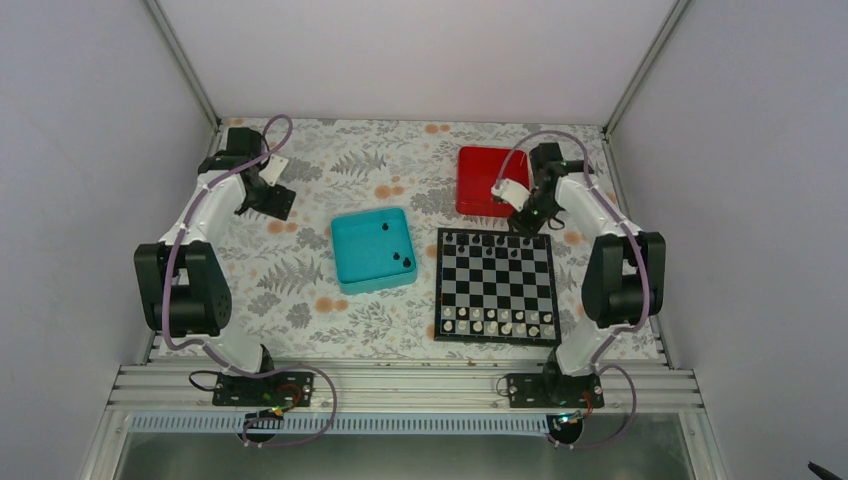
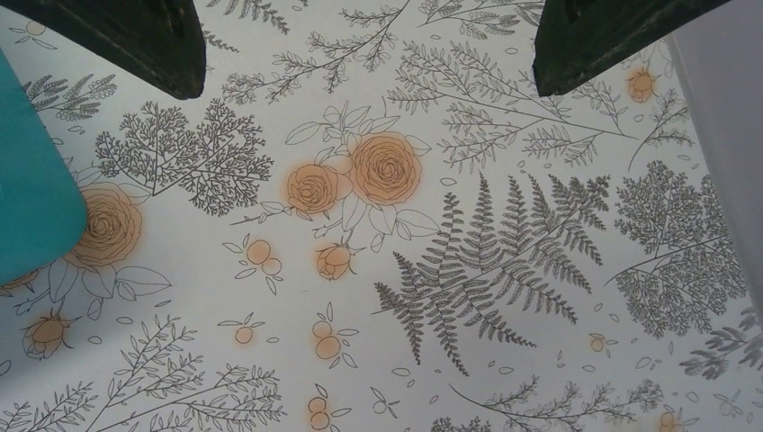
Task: Set up the chess pieces on the board
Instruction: Place the chess piece on the chessboard, then pick up the chess piece from the storage box.
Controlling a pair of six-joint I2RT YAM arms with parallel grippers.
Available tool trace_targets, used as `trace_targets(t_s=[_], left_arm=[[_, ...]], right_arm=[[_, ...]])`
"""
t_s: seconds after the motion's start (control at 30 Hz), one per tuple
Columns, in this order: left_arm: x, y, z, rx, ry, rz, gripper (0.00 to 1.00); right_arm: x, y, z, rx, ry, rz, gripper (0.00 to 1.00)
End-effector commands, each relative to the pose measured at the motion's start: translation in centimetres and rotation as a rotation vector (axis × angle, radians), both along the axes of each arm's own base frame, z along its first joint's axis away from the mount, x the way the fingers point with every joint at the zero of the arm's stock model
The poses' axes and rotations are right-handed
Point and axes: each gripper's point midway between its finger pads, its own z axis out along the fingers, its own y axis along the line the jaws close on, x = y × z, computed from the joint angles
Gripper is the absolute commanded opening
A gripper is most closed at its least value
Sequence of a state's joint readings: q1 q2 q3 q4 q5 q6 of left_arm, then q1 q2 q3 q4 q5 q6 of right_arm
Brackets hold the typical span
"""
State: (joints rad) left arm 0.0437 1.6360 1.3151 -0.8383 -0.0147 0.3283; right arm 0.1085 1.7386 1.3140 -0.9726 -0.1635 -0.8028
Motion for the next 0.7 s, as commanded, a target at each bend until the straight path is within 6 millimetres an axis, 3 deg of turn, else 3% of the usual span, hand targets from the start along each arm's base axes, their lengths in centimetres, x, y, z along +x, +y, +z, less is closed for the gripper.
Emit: trace_targets(t_s=[0.0, 0.13, 0.3, 0.37, 0.47, 0.67], left_arm=[[0.4, 0.3, 1.4, 0.014, -0.059, -0.001, 0.9], [0.8, -0.2, 1.7, -0.009, -0.076, -0.015, 0.9], [1.3, -1.5, 1.6, -0.061, -0.085, -0.072, 0.9], [1.5, -2.2, 1.0, -0.091, -0.073, -0.108, 0.9], [1.8, -2.7, -0.3, -0.108, -0.052, -0.139, 0.9], [2.2, -2.8, -1.5, -0.105, -0.05, -0.155, 0.9]], right_arm=[[0.9, 2.6, 5.9, -0.003, -0.116, 0.047, 0.38], [1.9, 9.5, 11.5, 0.053, -0.25, 0.168, 0.4], [2.4, 18.3, 14.9, 0.171, -0.332, 0.28, 0.4], [2.0, 21.4, 14.1, 0.197, -0.311, 0.326, 0.4], [1.4, 25.3, 11.3, 0.178, -0.277, 0.388, 0.39], [1.2, 30.7, 6.6, 0.149, -0.224, 0.45, 0.36]])
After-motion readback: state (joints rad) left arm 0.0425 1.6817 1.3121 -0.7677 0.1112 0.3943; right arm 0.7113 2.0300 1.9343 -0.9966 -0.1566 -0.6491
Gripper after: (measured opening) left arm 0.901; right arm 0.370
